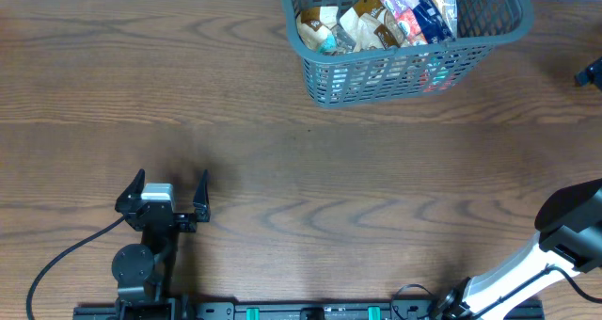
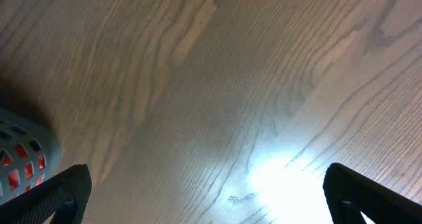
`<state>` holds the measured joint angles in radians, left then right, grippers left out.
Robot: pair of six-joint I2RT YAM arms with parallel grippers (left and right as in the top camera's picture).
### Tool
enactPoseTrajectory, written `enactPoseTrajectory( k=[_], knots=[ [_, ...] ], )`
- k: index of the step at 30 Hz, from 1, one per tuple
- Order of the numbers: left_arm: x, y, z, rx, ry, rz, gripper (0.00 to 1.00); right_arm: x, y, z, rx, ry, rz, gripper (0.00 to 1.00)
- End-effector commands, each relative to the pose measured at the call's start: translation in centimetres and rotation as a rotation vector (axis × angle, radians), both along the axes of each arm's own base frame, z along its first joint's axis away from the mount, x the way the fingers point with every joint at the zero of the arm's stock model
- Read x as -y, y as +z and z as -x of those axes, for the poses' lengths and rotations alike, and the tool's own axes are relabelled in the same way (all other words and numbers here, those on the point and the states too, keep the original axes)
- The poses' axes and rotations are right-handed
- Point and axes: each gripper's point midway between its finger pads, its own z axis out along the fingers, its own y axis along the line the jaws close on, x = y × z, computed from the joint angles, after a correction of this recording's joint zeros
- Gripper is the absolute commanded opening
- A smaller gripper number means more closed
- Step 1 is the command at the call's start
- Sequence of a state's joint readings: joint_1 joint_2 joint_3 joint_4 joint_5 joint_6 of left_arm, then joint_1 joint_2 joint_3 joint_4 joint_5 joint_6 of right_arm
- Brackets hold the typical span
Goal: Pack container
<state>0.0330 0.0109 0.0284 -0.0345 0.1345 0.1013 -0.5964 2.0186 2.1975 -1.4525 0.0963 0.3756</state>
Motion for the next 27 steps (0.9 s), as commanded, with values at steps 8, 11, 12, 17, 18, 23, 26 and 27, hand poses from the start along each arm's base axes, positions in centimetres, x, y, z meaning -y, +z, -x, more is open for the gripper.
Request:
enactPoseTrajectory(
  k=[8, 11, 12, 17, 18, 23, 26, 27],
  knots=[
    [0.0, -1.6, 0.0, -0.041, -0.001, 0.011, 0.98, 0.0, 0.8, 0.3, 0.019, -0.017, 0.009, 0.99],
    [0.0, -1.6, 0.0, -0.041, -0.001, 0.011, 0.99, -0.4, 2.8, 0.7, 0.060, -0.013, 0.037, 0.99],
    [0.0, -1.6, 0.0, -0.041, -0.001, 0.011, 0.99, -0.8, 3.9, 0.9, 0.083, -0.010, 0.052, 0.99],
    [0.0, -1.6, 0.0, -0.041, -0.001, 0.011, 0.99, -3.9, 10.1, 2.2, 0.217, 0.037, 0.134, 0.99],
    [0.0, -1.6, 0.0, -0.041, -0.001, 0.011, 0.99, -4.8, 11.4, 2.5, 0.247, 0.054, 0.150, 0.99],
    [0.0, -1.6, 0.0, -0.041, -0.001, 0.011, 0.99, -10.7, 14.2, 4.8, 0.322, 0.168, 0.176, 0.99],
    [0.0, -1.6, 0.0, -0.041, -0.001, 0.011, 0.99, -12.9, 14.9, 5.7, 0.400, 0.219, 0.235, 0.99],
    [0.0, -1.6, 0.0, -0.041, -0.001, 0.011, 0.99, -13.4, 15.1, 5.8, 0.439, 0.230, 0.248, 0.99]
  ],
)
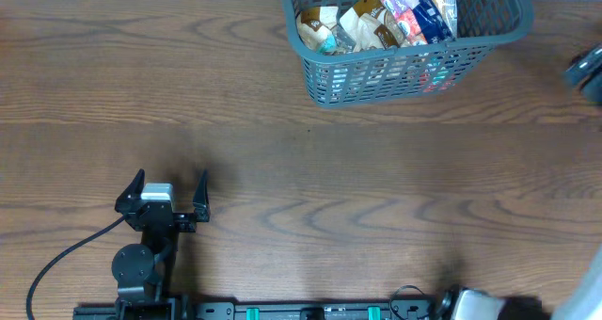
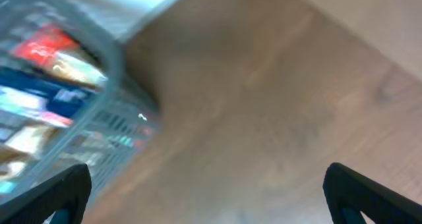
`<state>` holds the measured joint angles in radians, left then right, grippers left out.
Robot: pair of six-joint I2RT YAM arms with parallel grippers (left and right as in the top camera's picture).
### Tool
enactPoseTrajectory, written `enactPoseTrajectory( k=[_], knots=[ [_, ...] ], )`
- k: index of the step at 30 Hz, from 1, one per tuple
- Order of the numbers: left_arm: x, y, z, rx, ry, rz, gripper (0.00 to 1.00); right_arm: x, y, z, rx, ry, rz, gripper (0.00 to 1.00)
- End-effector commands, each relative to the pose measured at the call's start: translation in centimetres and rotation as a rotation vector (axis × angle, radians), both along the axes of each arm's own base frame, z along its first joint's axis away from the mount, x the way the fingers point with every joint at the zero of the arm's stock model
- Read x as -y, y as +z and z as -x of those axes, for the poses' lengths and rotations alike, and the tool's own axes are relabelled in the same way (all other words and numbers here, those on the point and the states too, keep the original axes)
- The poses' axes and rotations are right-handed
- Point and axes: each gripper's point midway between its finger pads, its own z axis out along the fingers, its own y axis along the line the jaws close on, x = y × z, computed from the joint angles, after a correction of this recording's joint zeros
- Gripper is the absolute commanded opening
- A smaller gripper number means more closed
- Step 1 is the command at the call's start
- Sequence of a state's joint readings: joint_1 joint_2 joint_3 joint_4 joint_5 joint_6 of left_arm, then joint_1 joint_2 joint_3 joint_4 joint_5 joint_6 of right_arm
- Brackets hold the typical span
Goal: Pack container
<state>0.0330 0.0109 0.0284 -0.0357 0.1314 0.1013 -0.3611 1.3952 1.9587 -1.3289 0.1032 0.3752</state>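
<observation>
A grey-blue plastic basket [image 1: 404,47] stands at the table's far edge, holding several snack packets [image 1: 381,19]. In the right wrist view the basket [image 2: 72,112] shows blurred at the left, with red and blue packets inside. My right gripper [image 2: 208,174] is open with bare table between its wide-apart fingers. From overhead only a dark, blurred piece of it [image 1: 585,71] shows at the right edge, to the right of the basket. My left gripper [image 1: 170,181] rests open near the front left, holding nothing.
The brown wooden table [image 1: 310,169] spreads between the basket and the arms. The left arm's black cable [image 1: 66,254] curls off to the front left. The arm mounts' rail [image 1: 310,311] runs along the front edge.
The right arm's white link has left the lower right of the overhead view. The right wrist camera, which faced table with a basket corner, now faces the basket's side. The left arm has not moved.
</observation>
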Motion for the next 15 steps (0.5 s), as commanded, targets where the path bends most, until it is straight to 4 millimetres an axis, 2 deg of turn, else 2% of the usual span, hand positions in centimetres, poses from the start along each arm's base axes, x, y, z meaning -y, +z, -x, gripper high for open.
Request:
enactPoseTrajectory(
  k=[1, 4, 11, 15],
  knots=[
    [0.0, -1.6, 0.0, -0.040, -0.004, 0.011, 0.99, -1.3, -1.5, 0.8, 0.030, 0.018, 0.013, 0.99],
    [0.0, -1.6, 0.0, -0.040, -0.004, 0.012, 0.99, -3.2, -1.4, 2.2, 0.154, 0.050, -0.009, 0.99],
    [0.0, -1.6, 0.0, -0.040, -0.004, 0.011, 0.99, -6.4, -0.7, 6.4, 0.459, 0.003, -0.120, 0.99],
    [0.0, -1.6, 0.0, -0.040, -0.004, 0.011, 0.99, -7.8, 0.6, 7.8, 0.644, 0.051, -0.123, 0.99]
  ],
)
